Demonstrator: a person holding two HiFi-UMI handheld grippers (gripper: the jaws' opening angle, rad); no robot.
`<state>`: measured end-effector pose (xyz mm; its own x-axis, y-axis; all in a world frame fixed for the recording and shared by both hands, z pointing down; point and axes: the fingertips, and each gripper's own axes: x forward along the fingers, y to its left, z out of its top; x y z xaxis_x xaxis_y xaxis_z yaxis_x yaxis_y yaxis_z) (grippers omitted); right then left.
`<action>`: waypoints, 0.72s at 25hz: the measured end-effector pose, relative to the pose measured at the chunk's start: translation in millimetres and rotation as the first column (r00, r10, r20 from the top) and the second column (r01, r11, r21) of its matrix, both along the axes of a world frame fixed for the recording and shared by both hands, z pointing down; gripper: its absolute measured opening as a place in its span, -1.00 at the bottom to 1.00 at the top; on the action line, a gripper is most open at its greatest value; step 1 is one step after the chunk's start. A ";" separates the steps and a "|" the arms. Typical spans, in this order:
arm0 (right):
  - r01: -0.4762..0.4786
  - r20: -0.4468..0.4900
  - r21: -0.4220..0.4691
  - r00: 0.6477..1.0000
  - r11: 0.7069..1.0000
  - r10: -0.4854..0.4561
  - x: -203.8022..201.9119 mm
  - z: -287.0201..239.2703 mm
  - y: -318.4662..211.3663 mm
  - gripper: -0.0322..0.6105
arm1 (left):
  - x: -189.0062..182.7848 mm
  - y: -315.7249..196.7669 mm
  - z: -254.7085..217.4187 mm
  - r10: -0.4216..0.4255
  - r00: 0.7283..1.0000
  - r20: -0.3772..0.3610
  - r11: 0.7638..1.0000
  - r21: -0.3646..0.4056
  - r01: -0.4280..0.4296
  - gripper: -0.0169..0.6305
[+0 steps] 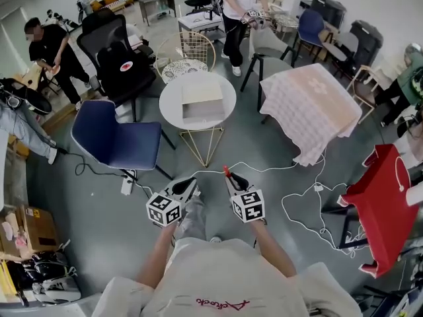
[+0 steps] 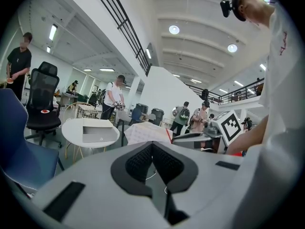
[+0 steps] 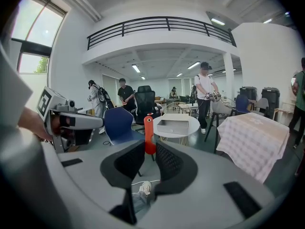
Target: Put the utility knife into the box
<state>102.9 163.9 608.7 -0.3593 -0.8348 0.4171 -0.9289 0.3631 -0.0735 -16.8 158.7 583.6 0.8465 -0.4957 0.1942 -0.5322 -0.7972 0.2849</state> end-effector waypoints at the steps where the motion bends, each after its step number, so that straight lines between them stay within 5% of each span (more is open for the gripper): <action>1: 0.001 -0.002 0.000 1.000 1.000 -0.001 -1.2 0.9 -3.6 -0.65 | -1.1 -3.5 1.4 0.001 1.000 0.001 1.000 -0.001 -0.001 -0.91; 18: -0.005 -0.015 -0.063 1.000 0.998 0.004 -4.5 26.1 -77.9 -0.65 | 1.3 -86.0 23.2 0.017 1.000 -0.021 0.998 -0.053 -0.018 -0.91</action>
